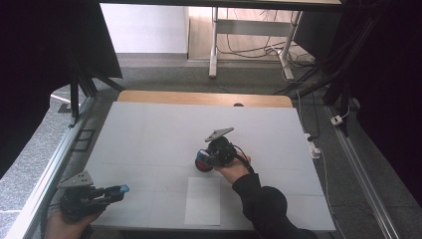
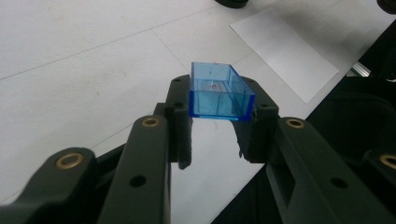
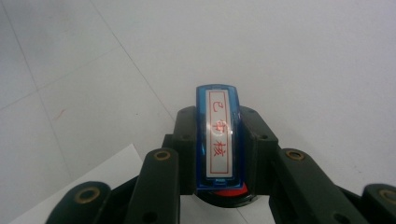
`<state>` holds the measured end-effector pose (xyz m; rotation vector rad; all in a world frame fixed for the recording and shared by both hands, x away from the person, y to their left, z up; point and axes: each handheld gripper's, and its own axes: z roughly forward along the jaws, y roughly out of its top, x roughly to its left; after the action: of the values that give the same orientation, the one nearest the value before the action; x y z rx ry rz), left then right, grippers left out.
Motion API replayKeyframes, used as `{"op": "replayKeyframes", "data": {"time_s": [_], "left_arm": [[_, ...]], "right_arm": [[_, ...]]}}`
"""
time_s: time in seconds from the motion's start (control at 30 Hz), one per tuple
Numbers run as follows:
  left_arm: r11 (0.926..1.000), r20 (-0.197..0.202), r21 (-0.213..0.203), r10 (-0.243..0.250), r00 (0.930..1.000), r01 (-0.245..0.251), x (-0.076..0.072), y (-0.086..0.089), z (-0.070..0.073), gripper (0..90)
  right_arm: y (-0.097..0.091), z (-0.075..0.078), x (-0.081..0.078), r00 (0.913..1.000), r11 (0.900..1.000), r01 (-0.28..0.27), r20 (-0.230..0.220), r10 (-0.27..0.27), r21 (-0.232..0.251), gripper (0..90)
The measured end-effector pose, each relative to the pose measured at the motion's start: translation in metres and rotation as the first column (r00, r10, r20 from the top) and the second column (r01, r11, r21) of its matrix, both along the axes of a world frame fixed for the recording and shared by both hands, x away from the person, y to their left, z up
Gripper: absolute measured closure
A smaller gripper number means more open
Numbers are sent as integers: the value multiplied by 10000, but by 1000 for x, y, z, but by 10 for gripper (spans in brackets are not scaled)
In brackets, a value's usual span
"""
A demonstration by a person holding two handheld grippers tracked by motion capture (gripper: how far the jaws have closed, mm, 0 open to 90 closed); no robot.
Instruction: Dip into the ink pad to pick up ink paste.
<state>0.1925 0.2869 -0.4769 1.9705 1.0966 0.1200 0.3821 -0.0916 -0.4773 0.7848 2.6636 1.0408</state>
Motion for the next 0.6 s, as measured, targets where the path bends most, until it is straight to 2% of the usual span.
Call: {"op": "replayKeyframes", "data": {"time_s": [0.23,0.4,0.6], "left_arm": [[9997,74,210,-86,9999,85,-1,-3,1,681],[9997,80,212,-122,9999,121,-1,-3,1,681],[9996,119,240,-166,9998,163,-1,-3,1,681]], "right_arm": [[-4,6,-6,10000,9997,-61,19,60,254,710],[-9,14,-11,9997,9983,-242,58,239,532,710],[-12,21,-19,9992,9976,-356,182,346,602,710]]}}
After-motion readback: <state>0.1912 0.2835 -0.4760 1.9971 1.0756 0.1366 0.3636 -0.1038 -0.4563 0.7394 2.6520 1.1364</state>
